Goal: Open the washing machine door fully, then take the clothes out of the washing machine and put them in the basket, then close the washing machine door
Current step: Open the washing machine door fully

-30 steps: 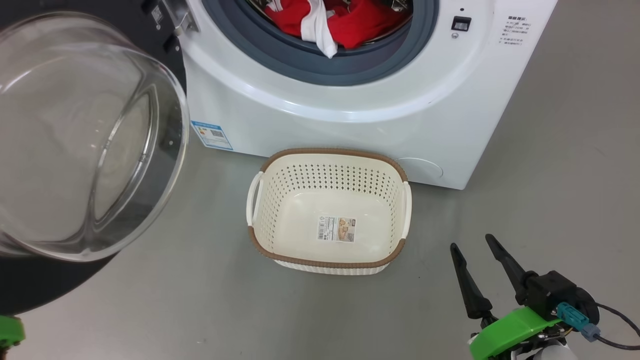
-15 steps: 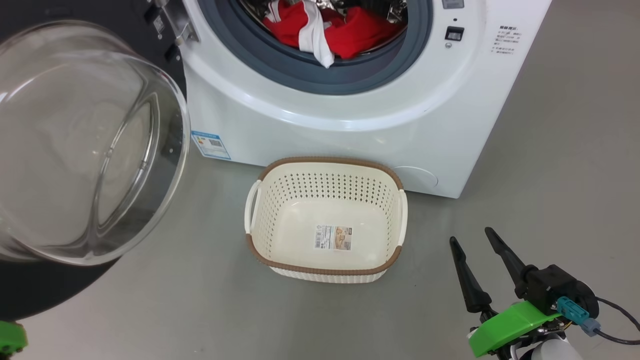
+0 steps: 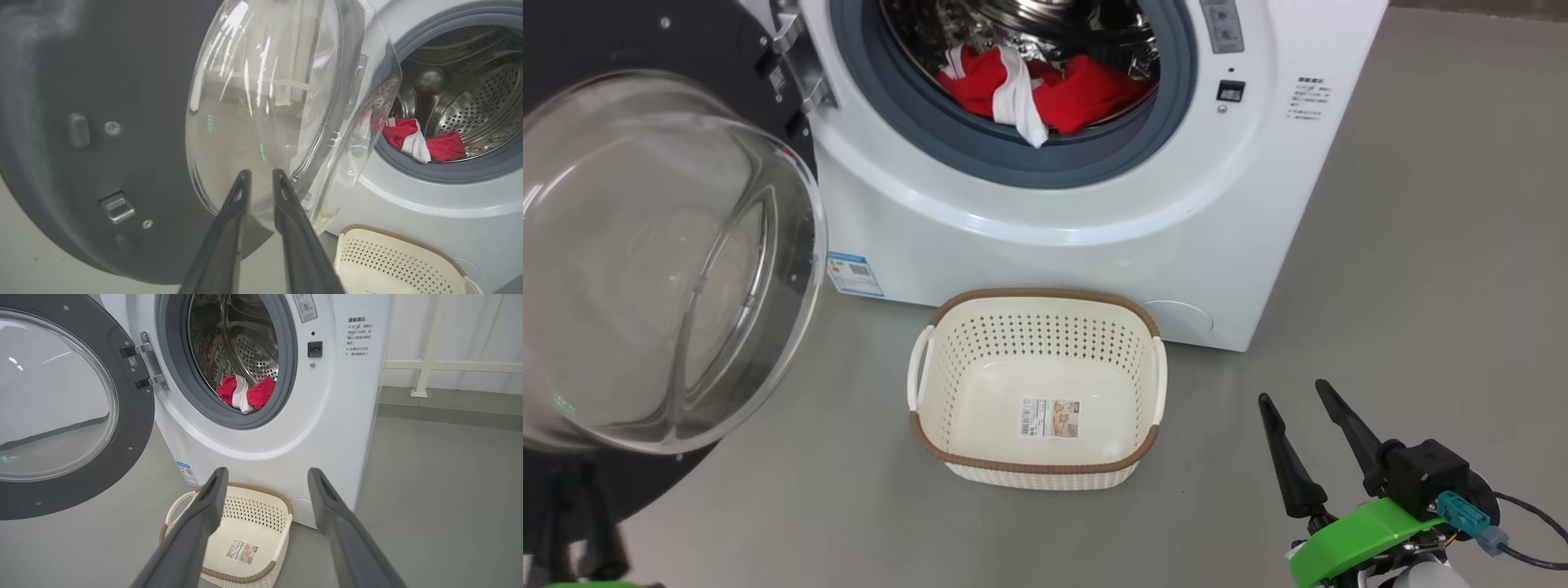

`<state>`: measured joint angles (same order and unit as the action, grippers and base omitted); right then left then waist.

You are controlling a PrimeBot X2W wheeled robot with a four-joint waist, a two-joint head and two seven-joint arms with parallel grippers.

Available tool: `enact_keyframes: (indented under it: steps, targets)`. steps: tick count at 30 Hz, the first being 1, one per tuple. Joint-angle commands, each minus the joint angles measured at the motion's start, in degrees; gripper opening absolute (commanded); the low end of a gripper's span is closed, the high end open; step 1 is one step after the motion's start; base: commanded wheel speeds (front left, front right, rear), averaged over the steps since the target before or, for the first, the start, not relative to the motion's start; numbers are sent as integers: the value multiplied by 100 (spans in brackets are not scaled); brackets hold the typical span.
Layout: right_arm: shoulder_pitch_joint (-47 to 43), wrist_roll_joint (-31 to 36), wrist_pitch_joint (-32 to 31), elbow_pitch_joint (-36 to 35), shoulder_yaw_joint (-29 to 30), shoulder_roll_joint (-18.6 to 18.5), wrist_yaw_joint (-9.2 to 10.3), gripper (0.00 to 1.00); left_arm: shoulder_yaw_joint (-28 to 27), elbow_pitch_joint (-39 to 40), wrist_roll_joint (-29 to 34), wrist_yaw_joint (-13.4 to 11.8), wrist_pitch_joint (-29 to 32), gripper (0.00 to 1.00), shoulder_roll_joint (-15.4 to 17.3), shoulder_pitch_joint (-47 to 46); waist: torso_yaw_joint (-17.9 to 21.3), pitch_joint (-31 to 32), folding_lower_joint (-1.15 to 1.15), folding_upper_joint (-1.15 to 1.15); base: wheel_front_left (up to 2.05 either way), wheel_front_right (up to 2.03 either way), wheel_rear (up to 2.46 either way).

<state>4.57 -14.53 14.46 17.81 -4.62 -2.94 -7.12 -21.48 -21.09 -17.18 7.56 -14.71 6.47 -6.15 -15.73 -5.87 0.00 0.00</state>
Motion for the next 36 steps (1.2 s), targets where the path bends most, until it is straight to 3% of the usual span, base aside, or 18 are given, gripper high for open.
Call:
enact_keyframes:
  steps: [1, 4, 5, 7, 25, 36]
  targets:
    - [1, -88, 54, -154, -149, 5, -36, 100, -2, 234, -71, -8, -29, 45, 184, 61, 99, 74, 0, 0, 0, 0, 0]
    - [-18, -106, 54, -169, -133, 6, -36, 100, 266, 420, -168, -8, -29, 74, 226, 234, 226, 106, 0, 0, 0, 0, 0]
    - [-21, -110, 54, -182, -116, 6, -36, 100, 332, 477, -197, -8, -29, 87, 243, 281, 275, 115, 0, 0, 0, 0, 0]
    - [-33, -134, 54, -205, -78, 6, -36, 100, 438, 587, -238, -8, -29, 100, 257, 354, 379, 132, 0, 0, 0, 0, 0]
    - [-198, -256, 54, -355, 215, 6, -36, 100, 1652, 1407, -495, -8, -29, 100, 443, 740, 1375, 187, 0, 0, 0, 0, 0]
    - [-410, -292, 54, -457, 404, 6, -36, 100, 1902, 1447, -510, -8, -29, 100, 377, 764, 1629, 235, 0, 0, 0, 0, 0]
